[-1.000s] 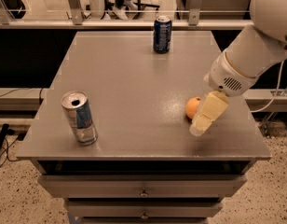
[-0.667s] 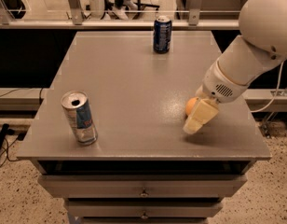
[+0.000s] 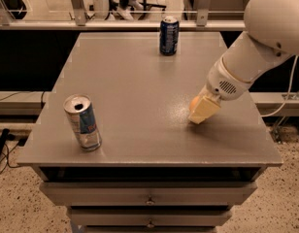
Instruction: Move orange near pepsi can
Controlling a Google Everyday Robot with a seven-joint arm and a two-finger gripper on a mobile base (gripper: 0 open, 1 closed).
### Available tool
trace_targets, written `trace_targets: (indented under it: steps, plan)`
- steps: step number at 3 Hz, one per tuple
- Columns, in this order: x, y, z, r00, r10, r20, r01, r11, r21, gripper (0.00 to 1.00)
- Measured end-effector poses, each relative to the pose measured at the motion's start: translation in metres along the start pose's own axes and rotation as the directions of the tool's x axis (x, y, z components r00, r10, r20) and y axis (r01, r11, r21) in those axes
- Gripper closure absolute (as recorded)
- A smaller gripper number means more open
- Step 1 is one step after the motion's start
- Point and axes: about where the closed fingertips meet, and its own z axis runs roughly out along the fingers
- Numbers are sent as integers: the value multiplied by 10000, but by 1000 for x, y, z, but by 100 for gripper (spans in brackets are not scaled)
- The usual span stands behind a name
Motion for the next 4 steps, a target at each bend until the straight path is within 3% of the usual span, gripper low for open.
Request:
trace_targets:
  steps: [1, 2, 3, 4]
  plan:
    - [-24, -20, -53, 9949, -128, 1003, 83, 9989, 452, 100]
    - [-26, -20, -53, 9950, -170, 985, 119, 9986, 519, 100]
    - [-34, -31, -54, 9907, -92, 1355, -21, 9965, 831, 100]
    - [-61, -107, -64, 9571, 286, 2882, -901, 9751, 2025, 100]
